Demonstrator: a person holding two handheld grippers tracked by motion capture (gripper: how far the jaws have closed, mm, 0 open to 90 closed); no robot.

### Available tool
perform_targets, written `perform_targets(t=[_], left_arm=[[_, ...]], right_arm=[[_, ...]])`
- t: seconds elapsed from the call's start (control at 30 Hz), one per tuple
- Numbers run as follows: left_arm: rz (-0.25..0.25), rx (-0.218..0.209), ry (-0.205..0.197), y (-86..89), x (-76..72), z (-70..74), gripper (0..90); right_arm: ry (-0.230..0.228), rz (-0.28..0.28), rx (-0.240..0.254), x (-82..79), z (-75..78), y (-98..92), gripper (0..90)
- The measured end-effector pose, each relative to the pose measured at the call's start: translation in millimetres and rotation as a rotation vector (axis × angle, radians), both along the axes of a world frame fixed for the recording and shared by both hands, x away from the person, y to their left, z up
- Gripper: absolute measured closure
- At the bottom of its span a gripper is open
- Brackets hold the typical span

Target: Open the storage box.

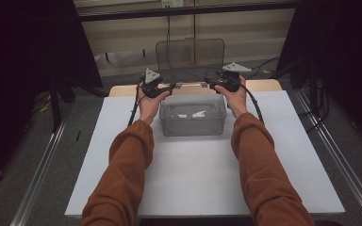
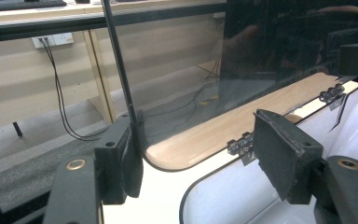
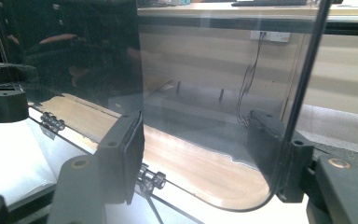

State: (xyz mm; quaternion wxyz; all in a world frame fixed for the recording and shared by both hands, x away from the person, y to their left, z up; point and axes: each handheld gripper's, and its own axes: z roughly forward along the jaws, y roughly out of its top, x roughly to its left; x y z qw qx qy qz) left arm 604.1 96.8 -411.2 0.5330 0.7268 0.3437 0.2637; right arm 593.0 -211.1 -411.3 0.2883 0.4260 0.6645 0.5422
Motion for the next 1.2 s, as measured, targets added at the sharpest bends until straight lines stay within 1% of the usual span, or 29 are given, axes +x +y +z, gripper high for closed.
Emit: perform_targets(t=[0.1, 0.17, 0.23, 0.3, 0.37, 0.47, 0.5, 0.6, 0.7, 0.73, 0.77, 0.83, 0.93, 1.03, 1.13, 1.2], left_arm=[[-0.003, 0.001, 0.003, -0.2, 0.4, -0.7, 33.1], [-0.005, -0.016, 0.005, -0.7, 0.5, -1.4, 32.9], [-0.01, 0.004, 0.004, 0.2, 0.6, -1.4, 32.5], [-0.011, -0.007, 0.012, -0.8, 0.1, -2.1, 30.8], [-0.01, 0.003, 0.008, -0.8, 0.3, -2.0, 29.9], [-0.011, -0.003, 0.009, -0.7, 0.5, -2.8, 29.9], [-0.004, -0.007, 0.012, -1.2, 0.0, -3.1, 29.8], [-0.014, -0.01, 0.016, -0.7, 0.5, -3.4, 29.1], [-0.013, -0.013, 0.02, -0.8, 0.6, -4.8, 28.4], [-0.01, -0.007, 0.02, -0.2, 0.7, -5.2, 28.2], [-0.015, 0.003, 0.023, 0.2, 1.0, -5.6, 27.8], [-0.016, 0.0, 0.031, 0.2, 1.3, -7.0, 27.5], [-0.013, -0.004, 0.052, 0.8, 1.6, -9.1, 27.6], [-0.023, 0.006, 0.057, 0.3, 1.9, -11.2, 27.5], [-0.023, 0.012, 0.061, -1.0, 2.3, -13.4, 27.7], [-0.031, 0.018, 0.076, -1.5, 2.2, -15.2, 28.1]], right_arm=[[0.005, -0.001, 0.002, 0.5, -0.6, -0.2, 37.0], [0.008, -0.002, 0.008, 0.6, -1.1, 0.1, 36.1], [0.011, -0.005, 0.012, 1.0, -2.1, 0.8, 34.2], [0.009, -0.006, 0.012, 1.3, -3.2, 1.9, 32.6], [0.011, -0.01, 0.016, 1.3, -3.7, 3.0, 31.3], [0.011, -0.014, 0.013, 1.1, -4.2, 3.6, 30.9], [0.011, -0.014, 0.011, 1.1, -4.3, 3.7, 30.8], [0.011, -0.015, 0.011, 1.5, -5.1, 3.6, 30.7], [0.014, -0.017, 0.012, 2.1, -7.1, 4.5, 28.5], [0.015, -0.019, 0.01, 2.2, -7.5, 4.8, 28.3], [0.018, -0.019, 0.016, 2.4, -7.9, 4.5, 28.4], [0.031, -0.023, 0.025, 2.5, -7.5, 3.4, 29.2], [0.043, -0.022, 0.019, 2.8, -8.1, 2.5, 28.6], [0.058, -0.023, 0.016, 3.2, -9.3, 0.5, 29.0], [0.072, -0.022, 0.038, 3.2, -10.8, -2.0, 28.1], [0.082, -0.025, 0.052, 3.0, -11.4, -3.6, 26.0]])
